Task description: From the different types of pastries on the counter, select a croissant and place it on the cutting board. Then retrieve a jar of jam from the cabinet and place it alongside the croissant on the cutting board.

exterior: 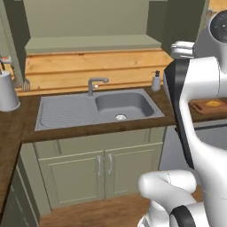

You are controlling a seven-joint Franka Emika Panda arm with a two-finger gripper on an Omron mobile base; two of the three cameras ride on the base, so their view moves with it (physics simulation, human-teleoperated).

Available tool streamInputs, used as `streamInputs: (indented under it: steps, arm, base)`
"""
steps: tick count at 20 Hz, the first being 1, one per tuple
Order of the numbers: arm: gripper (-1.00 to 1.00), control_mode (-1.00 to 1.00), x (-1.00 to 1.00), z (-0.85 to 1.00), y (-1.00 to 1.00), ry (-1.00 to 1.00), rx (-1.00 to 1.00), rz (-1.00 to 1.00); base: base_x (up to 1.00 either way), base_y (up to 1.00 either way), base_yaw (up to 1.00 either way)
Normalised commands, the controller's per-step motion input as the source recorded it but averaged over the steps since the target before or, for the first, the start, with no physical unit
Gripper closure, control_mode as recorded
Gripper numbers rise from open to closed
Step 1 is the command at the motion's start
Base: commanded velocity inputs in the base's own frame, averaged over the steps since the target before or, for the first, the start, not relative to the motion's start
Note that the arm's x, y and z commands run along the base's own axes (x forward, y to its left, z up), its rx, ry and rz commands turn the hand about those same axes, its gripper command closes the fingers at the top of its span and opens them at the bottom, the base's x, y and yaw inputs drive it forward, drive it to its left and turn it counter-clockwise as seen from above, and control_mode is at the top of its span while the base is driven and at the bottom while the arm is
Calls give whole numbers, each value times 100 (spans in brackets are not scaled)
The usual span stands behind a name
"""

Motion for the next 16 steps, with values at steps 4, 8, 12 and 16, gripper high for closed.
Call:
streamInputs:
  steps: [4, 8, 12, 16]
  arm:
    - [100, 100, 0, 0, 0, 0, 0, 0]
    - [100, 100, 0, 0, 0, 0, 0, 0]
    - [100, 100, 0, 0, 0, 0, 0, 0]
    - [100, 100, 0, 0, 0, 0, 0, 0]
  base:
    - [-45, 13, 0]
    - [-28, 0, 0]
    - [-39, -56, 1]
    - [-56, -45, 2]
